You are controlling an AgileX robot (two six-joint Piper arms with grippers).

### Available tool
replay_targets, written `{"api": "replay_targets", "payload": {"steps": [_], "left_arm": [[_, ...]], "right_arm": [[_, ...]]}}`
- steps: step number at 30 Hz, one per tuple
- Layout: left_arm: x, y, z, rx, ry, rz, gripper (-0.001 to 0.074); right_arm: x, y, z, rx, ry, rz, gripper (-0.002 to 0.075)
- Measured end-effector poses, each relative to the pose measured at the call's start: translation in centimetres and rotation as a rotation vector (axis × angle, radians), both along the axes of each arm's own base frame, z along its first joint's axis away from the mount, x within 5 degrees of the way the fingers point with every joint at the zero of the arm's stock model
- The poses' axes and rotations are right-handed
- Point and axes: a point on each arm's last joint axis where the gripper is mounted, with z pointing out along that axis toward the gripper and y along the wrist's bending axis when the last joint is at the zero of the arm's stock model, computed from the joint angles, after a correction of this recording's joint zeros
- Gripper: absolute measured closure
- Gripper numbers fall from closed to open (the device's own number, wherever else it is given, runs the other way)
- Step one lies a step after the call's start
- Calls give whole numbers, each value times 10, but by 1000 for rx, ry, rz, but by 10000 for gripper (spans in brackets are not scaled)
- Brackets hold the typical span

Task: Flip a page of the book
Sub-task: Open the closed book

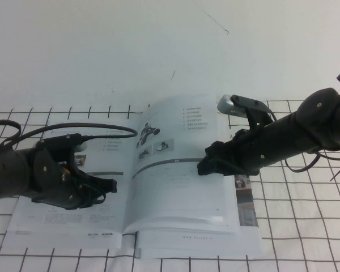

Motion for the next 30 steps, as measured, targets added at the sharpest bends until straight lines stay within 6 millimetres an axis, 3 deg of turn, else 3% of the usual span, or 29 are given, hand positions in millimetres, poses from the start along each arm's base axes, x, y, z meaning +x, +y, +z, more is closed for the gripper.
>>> {"api": "replay_targets", "payload": {"steps": [10,22,30], "left_arm": [[0,0,0,0,-3,1,737],[0,0,3,-20,-12,23,737],[-7,0,37,-48,-80,10,737]], "right_arm": [[3,3,20,34,-50,11,282],[16,16,62,139,-91,76,282],[11,22,70,227,-76,123,282]]}}
